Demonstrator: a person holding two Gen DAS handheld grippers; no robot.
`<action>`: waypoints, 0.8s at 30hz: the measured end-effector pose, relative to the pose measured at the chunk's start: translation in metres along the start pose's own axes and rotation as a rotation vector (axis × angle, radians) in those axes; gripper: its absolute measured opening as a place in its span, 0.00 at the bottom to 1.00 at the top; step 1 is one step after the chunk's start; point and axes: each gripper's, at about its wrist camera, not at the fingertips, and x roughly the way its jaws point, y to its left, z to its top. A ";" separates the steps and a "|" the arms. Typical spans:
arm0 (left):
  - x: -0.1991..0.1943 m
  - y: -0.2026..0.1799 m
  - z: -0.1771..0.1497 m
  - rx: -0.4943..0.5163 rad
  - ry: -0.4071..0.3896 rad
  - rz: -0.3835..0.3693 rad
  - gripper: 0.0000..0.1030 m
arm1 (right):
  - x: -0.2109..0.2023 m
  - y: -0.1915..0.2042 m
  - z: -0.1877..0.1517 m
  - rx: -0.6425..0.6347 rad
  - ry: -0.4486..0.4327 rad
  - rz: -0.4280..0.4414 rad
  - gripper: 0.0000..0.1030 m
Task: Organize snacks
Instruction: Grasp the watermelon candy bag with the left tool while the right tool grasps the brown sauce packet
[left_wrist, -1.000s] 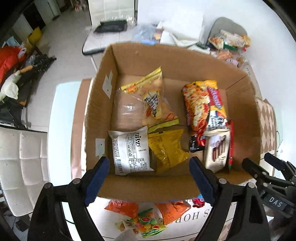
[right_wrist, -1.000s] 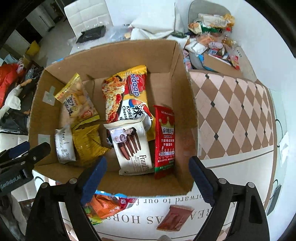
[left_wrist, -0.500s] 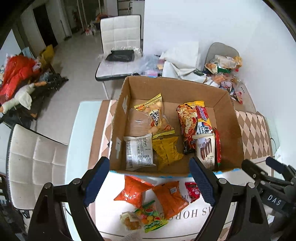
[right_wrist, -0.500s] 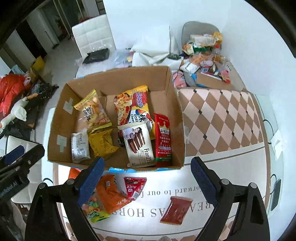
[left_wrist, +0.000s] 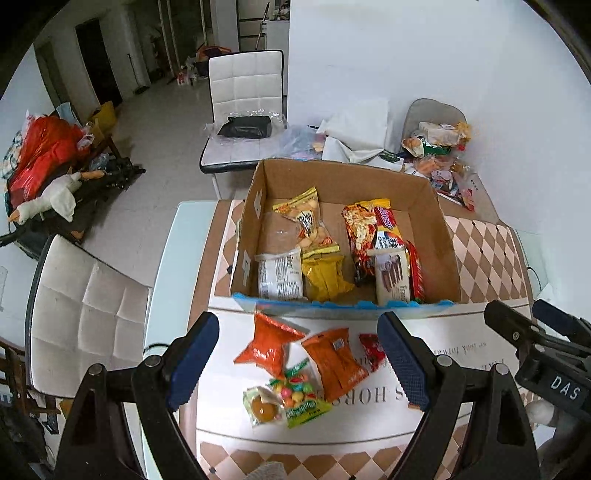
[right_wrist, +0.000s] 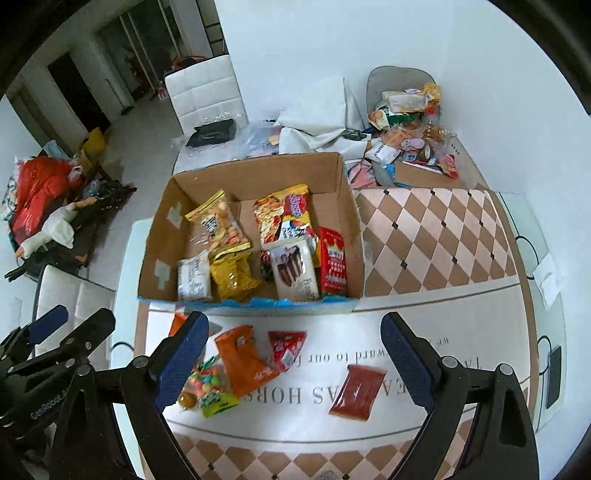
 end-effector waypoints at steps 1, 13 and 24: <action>-0.001 0.001 -0.003 -0.004 0.007 0.002 0.85 | -0.001 -0.001 -0.004 0.006 0.009 0.007 0.93; 0.096 0.030 -0.075 -0.135 0.367 -0.013 0.85 | 0.074 -0.078 -0.069 0.223 0.252 -0.023 0.93; 0.201 0.017 -0.113 -0.283 0.613 -0.068 0.85 | 0.193 -0.136 -0.109 0.411 0.471 -0.071 0.93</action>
